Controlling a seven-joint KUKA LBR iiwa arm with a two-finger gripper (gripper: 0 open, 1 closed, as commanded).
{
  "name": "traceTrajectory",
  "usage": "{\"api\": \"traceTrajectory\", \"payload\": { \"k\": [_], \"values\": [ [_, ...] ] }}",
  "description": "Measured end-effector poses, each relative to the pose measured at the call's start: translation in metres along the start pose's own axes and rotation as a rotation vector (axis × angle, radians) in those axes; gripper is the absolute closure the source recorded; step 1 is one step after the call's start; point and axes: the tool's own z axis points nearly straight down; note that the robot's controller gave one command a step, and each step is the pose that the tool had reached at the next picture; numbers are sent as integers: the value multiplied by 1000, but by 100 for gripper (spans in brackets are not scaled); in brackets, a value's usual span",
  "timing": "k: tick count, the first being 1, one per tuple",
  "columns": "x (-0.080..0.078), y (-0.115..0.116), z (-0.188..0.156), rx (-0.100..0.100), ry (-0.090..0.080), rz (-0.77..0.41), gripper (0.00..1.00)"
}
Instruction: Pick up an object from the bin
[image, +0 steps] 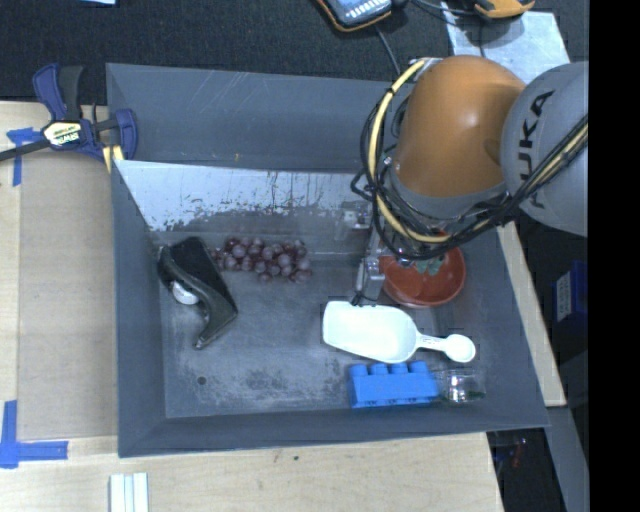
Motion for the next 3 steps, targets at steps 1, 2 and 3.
{"api": "traceTrajectory", "payload": {
  "k": [1,2,3],
  "values": [
    [0,0,0,0,0,0,0],
    [47,-55,61,2,5,106,0],
    [-22,-62,59,-1,-17,-7,0]
  ]
}}
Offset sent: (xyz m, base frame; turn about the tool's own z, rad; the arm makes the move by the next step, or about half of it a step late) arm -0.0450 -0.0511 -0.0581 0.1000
